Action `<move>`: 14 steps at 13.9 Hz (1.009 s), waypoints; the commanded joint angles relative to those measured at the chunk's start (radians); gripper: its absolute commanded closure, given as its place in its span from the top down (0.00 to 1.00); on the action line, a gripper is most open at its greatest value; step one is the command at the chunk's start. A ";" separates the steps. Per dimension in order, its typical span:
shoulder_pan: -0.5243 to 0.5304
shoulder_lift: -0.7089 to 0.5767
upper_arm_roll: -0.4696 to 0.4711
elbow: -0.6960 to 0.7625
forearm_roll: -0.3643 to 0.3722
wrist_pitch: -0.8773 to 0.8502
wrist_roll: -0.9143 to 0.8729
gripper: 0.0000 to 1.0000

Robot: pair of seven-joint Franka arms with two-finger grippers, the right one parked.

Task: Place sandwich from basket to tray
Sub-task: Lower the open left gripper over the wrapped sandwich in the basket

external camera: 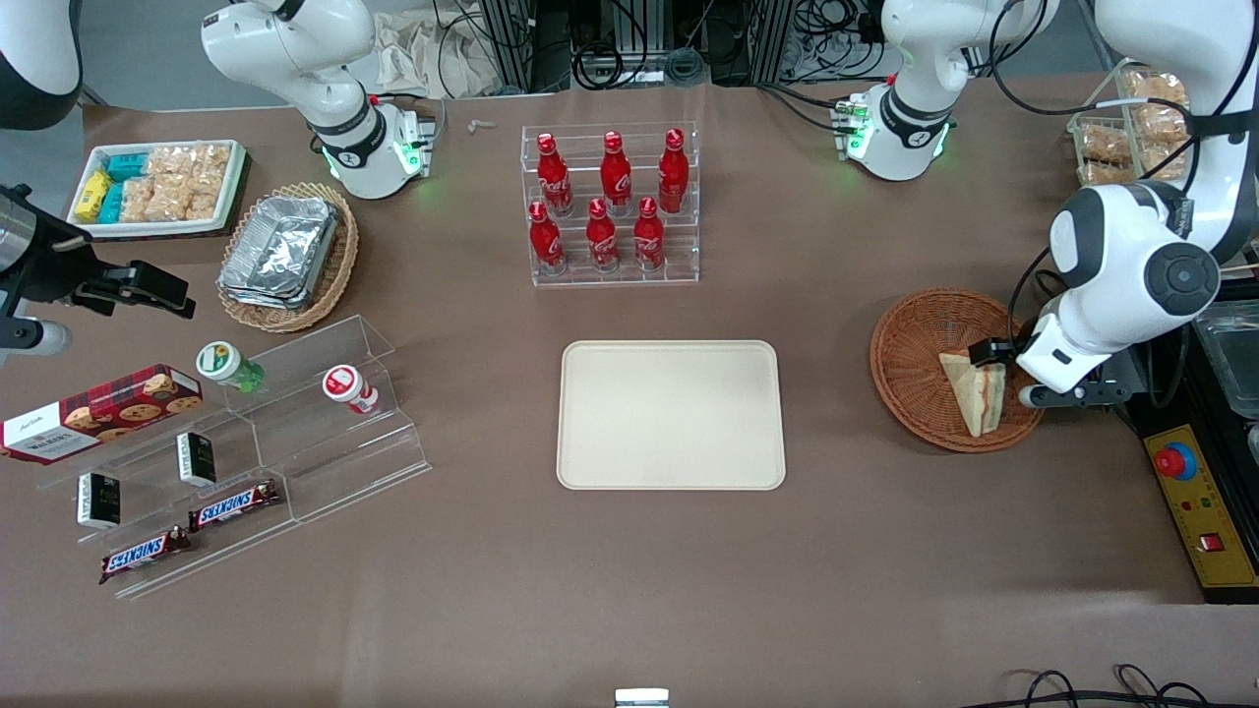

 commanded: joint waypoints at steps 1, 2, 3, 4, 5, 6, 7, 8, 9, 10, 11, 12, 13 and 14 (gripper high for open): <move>0.000 0.009 -0.002 -0.007 -0.014 0.026 -0.026 1.00; 0.000 0.014 -0.002 -0.007 -0.027 0.026 -0.027 1.00; 0.000 0.023 -0.002 -0.009 -0.028 0.033 -0.027 1.00; 0.000 0.032 -0.002 -0.010 -0.028 0.038 -0.027 1.00; 0.000 0.043 -0.002 -0.012 -0.028 0.043 -0.027 1.00; 0.000 0.049 -0.002 -0.012 -0.028 0.044 -0.027 1.00; 0.002 0.053 0.000 -0.012 -0.028 0.049 -0.027 1.00; 0.002 0.061 -0.002 -0.012 -0.028 0.055 -0.029 1.00; 0.002 0.069 0.000 -0.012 -0.029 0.056 -0.029 1.00; 0.002 0.073 0.000 -0.012 -0.029 0.058 -0.029 1.00; 0.003 0.084 0.000 -0.015 -0.029 0.058 -0.029 1.00; 0.003 0.092 0.003 -0.017 -0.029 0.058 -0.029 1.00; 0.014 0.098 0.003 -0.017 -0.029 0.059 -0.029 1.00; 0.015 0.103 0.003 -0.015 -0.029 0.059 -0.029 1.00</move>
